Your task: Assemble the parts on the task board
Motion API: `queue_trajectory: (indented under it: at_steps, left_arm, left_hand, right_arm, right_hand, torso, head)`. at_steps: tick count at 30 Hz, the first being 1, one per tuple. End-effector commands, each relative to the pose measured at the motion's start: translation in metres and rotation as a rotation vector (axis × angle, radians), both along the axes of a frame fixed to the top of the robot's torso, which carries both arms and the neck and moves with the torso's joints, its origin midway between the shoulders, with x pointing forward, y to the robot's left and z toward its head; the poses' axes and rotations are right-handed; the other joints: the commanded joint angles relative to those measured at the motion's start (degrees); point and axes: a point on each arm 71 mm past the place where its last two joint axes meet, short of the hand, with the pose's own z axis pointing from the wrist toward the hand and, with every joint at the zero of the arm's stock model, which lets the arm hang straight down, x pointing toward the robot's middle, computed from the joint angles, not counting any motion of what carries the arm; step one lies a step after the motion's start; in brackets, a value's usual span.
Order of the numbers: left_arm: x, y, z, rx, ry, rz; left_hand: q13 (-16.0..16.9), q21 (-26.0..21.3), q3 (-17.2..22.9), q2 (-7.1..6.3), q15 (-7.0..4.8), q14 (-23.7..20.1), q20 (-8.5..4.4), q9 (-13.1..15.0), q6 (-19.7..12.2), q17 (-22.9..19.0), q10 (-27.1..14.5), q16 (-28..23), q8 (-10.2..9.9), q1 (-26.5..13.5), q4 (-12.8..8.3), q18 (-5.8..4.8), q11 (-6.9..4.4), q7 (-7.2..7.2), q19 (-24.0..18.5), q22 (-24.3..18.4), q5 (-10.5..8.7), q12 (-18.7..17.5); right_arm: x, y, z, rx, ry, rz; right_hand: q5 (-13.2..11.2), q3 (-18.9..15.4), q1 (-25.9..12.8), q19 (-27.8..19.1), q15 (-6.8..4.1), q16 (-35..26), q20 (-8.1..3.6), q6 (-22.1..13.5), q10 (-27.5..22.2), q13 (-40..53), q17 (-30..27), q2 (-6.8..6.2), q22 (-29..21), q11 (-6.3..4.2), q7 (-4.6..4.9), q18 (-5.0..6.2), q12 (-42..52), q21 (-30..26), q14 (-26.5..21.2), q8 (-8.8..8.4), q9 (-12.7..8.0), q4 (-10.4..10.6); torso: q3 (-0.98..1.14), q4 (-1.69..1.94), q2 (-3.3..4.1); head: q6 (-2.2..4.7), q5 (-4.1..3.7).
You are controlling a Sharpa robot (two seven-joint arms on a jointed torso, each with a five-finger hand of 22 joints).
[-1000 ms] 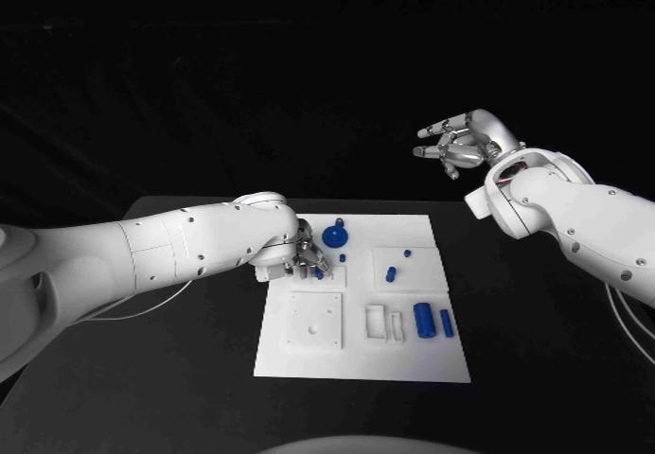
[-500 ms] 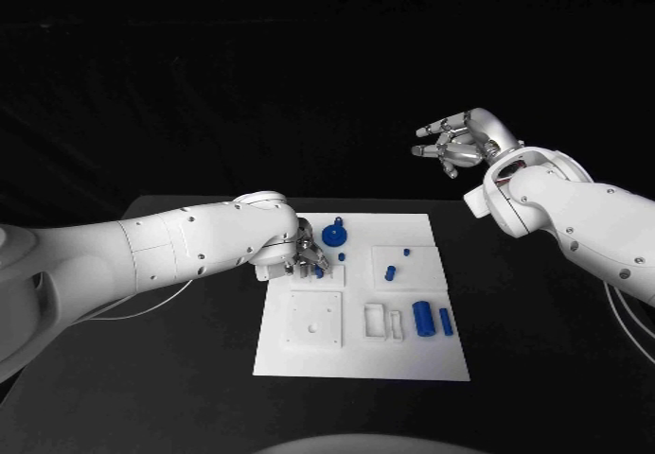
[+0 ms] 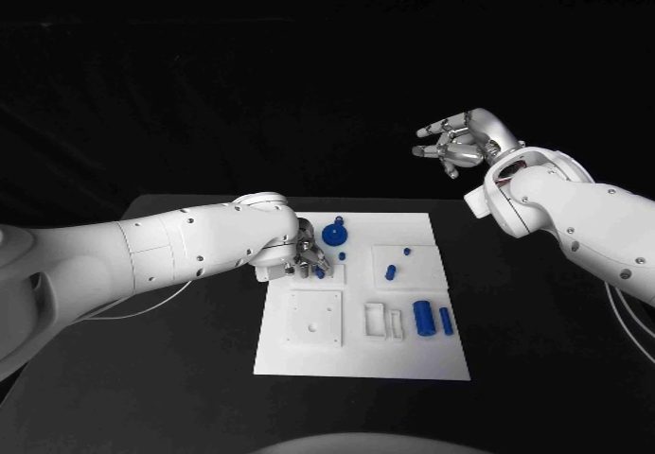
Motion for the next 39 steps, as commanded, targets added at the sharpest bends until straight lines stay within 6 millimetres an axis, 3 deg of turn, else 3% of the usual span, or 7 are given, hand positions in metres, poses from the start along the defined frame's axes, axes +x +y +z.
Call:
queue_trajectory:
  at_steps: [1,17,39]
  left_arm:
    - [-0.007,0.000,-0.011,0.036,0.017,-0.035]
    - [-0.008,0.004,-0.009,0.028,-0.058,-0.015]
    - [-0.017,0.014,-0.003,-0.099,-0.262,0.070]
  left_hand:
    - [-0.09,-0.33,0.38,2.02,0.22,0.20,0.31,-0.06,10.23,-0.07,2.63,0.05,0.06,1.96,-0.71,0.17,-0.26,-6.30,0.15,1.51,-0.26,-0.03]
    - [-0.17,0.03,0.62,3.40,0.12,0.19,0.53,-0.19,9.81,-0.33,2.63,0.00,0.02,1.81,0.05,0.48,-0.44,-6.30,0.49,1.64,-1.35,-0.13]
    - [-0.20,0.95,1.02,3.66,-0.03,0.27,1.38,0.06,9.90,0.13,2.59,0.50,0.15,1.77,0.53,1.40,-0.66,-6.42,1.13,1.92,-1.58,0.18]
  right_arm:
    - [-0.001,0.001,-0.001,-0.011,0.002,0.012]
    - [-0.001,0.000,-0.002,-0.012,0.004,0.012]
    - [-0.002,-0.004,-0.005,-0.015,0.010,0.006]
  right_hand:
    - [0.26,0.32,-0.57,2.68,-0.06,-0.29,-0.43,0.32,-0.06,0.06,0.10,-0.01,-0.04,-0.33,0.19,0.89,0.01,0.27,0.53,-0.21,-0.09,0.15]
    - [0.23,0.19,-0.58,2.68,-0.07,-0.32,-0.44,0.37,0.05,0.18,0.12,0.04,-0.14,-0.34,0.17,0.88,0.10,0.37,0.57,-0.20,-0.09,0.24]
    - [0.23,0.19,-0.58,2.68,-0.07,-0.32,-0.44,0.37,0.05,0.18,0.12,0.04,-0.14,-0.34,0.17,0.88,0.10,0.37,0.57,-0.20,-0.09,0.24]
  torso:
    - [-0.02,0.01,0.02]
    - [-0.01,-0.03,0.02]
    - [0.00,0.03,0.00]
  head:
    - [-0.07,-0.07]
    - [-0.05,0.03]
    - [-0.35,-0.12]
